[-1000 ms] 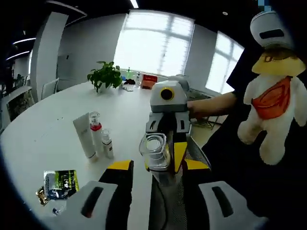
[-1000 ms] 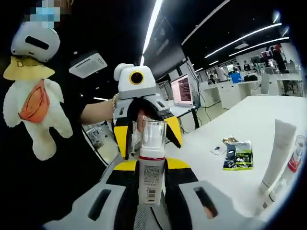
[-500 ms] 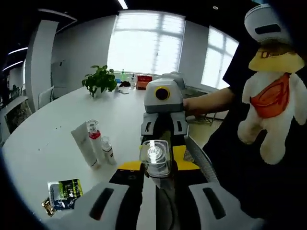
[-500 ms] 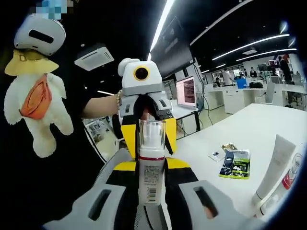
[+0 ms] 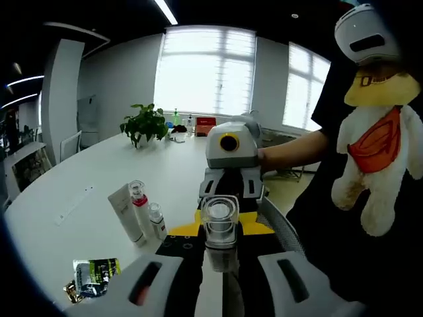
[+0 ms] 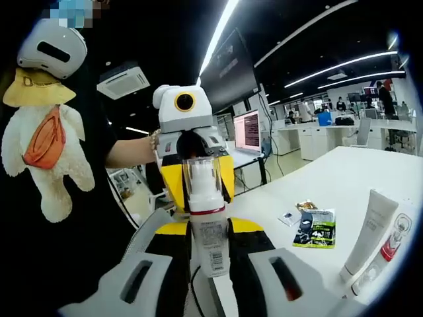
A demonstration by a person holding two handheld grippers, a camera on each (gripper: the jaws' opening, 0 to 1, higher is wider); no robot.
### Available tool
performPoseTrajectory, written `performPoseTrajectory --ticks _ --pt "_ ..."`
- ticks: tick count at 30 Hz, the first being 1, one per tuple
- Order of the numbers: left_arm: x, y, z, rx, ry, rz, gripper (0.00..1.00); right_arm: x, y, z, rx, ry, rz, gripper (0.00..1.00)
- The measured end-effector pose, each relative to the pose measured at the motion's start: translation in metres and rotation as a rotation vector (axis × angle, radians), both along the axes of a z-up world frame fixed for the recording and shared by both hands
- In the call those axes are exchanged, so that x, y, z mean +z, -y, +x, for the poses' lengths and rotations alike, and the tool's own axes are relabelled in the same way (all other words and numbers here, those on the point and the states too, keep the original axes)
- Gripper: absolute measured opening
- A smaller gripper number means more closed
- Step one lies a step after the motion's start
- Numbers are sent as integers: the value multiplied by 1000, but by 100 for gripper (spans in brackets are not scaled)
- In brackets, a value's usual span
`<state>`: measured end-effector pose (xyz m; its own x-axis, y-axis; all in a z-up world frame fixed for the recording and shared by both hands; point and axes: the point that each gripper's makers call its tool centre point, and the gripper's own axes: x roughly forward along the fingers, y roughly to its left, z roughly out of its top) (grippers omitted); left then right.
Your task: Arrange the skincare products in the storage area until every visible bottle or jar stands upright without overlapping.
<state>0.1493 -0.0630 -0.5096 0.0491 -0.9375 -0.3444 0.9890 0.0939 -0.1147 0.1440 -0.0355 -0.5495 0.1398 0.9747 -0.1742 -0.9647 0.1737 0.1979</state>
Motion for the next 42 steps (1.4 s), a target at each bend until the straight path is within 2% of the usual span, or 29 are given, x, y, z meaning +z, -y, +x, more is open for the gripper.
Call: performPoseTrajectory --ticks 2,6,10,20,26,29,34,42 --pt "6 0 1 5 -3 -19 20 -2 -1 0 -12 13 -10 21" --pt "5 0 1 -6 14 -1 21 1 -2 2 -21 17 12 20" --pt "3 1 -1 -31 61 46 23 -1 -2 1 -10 43 -4 19" --pt "6 7 -2 -48 92 52 25 1 2 0 -25 60 4 18" --pt "4 9 1 -50 86 57 28 0 4 0 -33 65 10 18" --pt "-4 7 2 -51 93 93 30 2 6 2 -49 57 34 18" --pt "-6 7 3 -50 68 80 28 2 8 4 -59 63 32 19" --pt "-17 12 7 -57 68 97 25 -3 13 10 -87 70 20 19"
